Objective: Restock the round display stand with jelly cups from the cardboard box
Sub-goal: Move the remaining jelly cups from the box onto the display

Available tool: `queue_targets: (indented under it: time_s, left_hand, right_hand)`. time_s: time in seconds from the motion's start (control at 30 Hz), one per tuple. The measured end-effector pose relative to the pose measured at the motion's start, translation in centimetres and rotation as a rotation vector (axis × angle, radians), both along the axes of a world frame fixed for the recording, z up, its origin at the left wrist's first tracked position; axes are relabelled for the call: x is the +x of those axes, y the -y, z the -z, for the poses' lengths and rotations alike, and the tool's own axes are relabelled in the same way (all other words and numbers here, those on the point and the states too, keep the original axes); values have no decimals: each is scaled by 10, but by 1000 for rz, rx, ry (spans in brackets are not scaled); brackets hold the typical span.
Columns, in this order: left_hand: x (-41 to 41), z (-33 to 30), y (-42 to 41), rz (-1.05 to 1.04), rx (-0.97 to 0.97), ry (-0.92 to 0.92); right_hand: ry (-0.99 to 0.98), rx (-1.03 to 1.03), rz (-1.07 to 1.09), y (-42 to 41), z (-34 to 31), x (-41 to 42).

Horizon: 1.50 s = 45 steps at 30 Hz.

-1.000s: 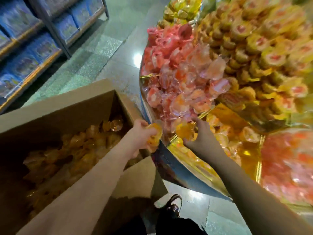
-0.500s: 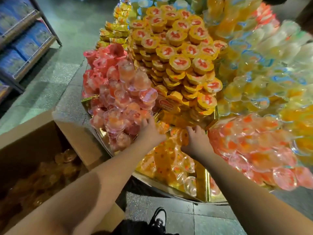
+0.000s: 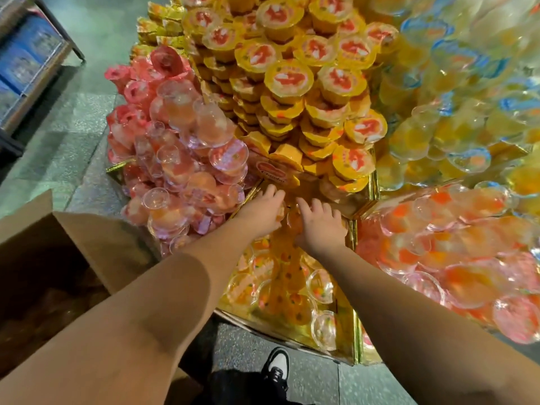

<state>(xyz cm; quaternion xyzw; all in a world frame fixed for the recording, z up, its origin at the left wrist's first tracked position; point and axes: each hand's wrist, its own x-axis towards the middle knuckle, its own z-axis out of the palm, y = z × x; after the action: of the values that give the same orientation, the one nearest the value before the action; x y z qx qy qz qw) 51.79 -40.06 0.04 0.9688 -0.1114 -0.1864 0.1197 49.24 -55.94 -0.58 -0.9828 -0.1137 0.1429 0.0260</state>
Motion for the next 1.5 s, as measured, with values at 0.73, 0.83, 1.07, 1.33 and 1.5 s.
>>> queue_targets:
  time_s: [0.73, 0.83, 1.07, 1.33, 1.5]
  left_hand:
    - [-25, -2, -16, 53, -10, 25]
    - [-55, -15, -29, -21, -117, 14]
    - [-130, -45, -76, -291, -315, 7]
    - [-225, -67, -184, -649, -423, 116]
    - [-303, -60, -275, -882, -383, 97]
  right_hand:
    - [30, 43, 152, -4, 11, -27]
    - [32, 87, 223, -3, -1, -48]
    - [-4, 258, 286, -25, -37, -103]
    - [-114, 506, -25, -137, -70, -142]
    - [-285, 486, -280, -252, -60, -176]
